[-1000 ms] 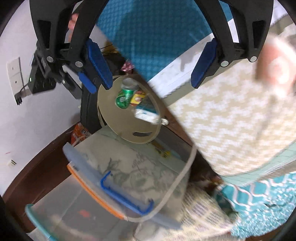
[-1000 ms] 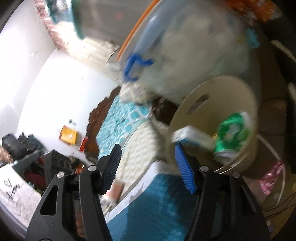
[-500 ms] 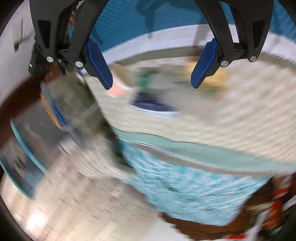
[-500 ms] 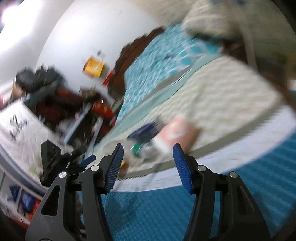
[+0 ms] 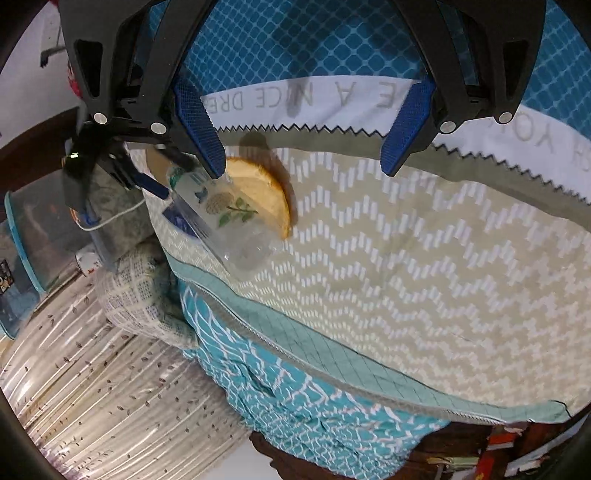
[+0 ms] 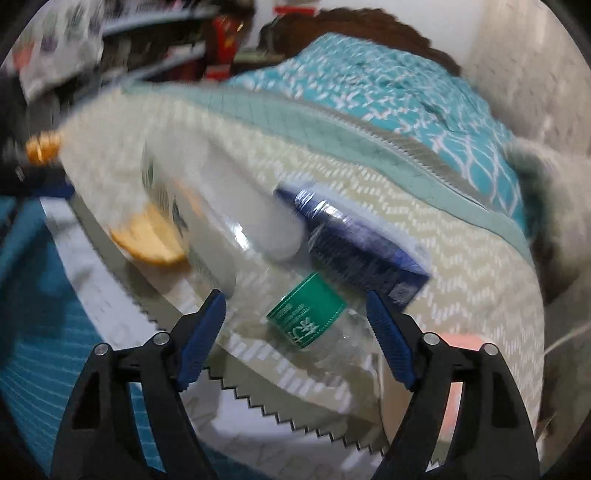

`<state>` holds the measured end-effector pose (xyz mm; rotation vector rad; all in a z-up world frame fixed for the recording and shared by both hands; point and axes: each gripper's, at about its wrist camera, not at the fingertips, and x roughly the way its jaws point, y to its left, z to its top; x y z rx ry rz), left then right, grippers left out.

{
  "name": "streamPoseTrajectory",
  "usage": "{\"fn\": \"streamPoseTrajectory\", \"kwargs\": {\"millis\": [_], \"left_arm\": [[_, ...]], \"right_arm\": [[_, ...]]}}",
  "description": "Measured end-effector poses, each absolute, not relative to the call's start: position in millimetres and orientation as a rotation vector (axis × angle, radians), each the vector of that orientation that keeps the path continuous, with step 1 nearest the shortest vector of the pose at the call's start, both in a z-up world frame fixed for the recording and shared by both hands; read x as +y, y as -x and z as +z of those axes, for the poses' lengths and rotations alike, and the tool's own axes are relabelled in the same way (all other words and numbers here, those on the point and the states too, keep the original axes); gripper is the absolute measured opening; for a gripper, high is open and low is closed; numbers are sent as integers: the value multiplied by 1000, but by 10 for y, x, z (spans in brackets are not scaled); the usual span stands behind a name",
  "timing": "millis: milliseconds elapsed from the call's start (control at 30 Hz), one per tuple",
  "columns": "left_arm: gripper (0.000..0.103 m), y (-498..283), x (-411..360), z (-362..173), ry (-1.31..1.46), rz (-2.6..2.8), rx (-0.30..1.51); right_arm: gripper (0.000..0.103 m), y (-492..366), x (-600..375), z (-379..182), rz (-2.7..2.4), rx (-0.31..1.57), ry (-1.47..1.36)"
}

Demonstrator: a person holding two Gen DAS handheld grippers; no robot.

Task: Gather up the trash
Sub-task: 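Grasp the clear plastic bottle with right tool while left grasps the orange peel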

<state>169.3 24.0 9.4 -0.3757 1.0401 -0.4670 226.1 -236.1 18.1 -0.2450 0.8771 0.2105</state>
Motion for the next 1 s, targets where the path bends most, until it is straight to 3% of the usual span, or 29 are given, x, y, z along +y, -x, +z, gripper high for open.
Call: {"fn": "streamPoseTrajectory", "kwargs": {"millis": [100,133,167,333,467,567,600,733,800,833,867,1000], "left_arm": [[81,-1732,149,-18,369,-476,1059],[80,-1765,124,-55,371,-479,1069],[79,-1762,100,-84,377,-479,1076],[71,-1935,-46,-240,416,-507,1133],[60,-2019,-250,-283,363,-518,1138],[42,-1999,-428,-291,274,-511,1135],[31,-1964,-509,-309,244,-538,1151],[35,-1743,-711,-289,128,-589,1139],[49,-1631,-787,-276,111,-635,1139],[52,-1582,-821,-266,101,-647,1132],[52,-1556,-842,-278,91,-649,1131],[52,-1469,-918,-295,33,-623,1107]], "right_arm": [[69,-2206,-2264,159,192,860,272],[47,-2170,-2244,179,188,852,258],[43,-2122,-2235,219,215,852,223],[42,-1882,-2272,323,227,836,60],[42,-1601,-2311,266,222,860,-60],[42,-1237,-2386,224,190,851,-129],[42,-1116,-2408,217,179,849,-145],[44,-686,-2491,191,133,826,-167],[56,-564,-2512,193,116,823,-173],[71,-542,-2522,194,112,815,-173],[77,-553,-2530,206,102,793,-170],[78,-717,-2502,214,108,792,-154]]}}
